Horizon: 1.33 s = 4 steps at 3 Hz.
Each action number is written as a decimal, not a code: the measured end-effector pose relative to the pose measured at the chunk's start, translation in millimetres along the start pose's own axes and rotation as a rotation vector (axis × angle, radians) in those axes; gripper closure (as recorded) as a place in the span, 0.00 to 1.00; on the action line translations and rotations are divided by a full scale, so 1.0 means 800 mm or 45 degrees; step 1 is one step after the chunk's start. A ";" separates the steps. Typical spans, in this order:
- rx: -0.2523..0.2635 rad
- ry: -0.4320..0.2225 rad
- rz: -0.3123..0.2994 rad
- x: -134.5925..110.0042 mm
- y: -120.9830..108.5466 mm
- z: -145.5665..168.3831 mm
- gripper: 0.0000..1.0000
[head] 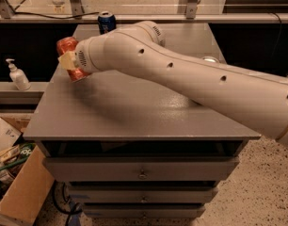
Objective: Place coke can upright
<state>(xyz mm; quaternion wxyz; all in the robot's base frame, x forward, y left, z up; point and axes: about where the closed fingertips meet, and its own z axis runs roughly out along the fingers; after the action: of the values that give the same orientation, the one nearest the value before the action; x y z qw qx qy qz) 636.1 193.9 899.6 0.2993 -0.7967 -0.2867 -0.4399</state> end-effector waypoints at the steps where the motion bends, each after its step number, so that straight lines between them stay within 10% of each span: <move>1: 0.084 0.023 -0.023 -0.003 0.001 -0.013 1.00; 4: 0.411 0.097 -0.009 -0.019 0.024 -0.027 1.00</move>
Offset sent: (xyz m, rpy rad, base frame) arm -0.0093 -0.0367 -0.0057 0.1926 -0.0460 0.2495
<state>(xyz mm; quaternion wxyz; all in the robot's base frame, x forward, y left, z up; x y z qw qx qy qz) 631.3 162.6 891.6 0.4324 -0.7199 -0.3449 -0.4193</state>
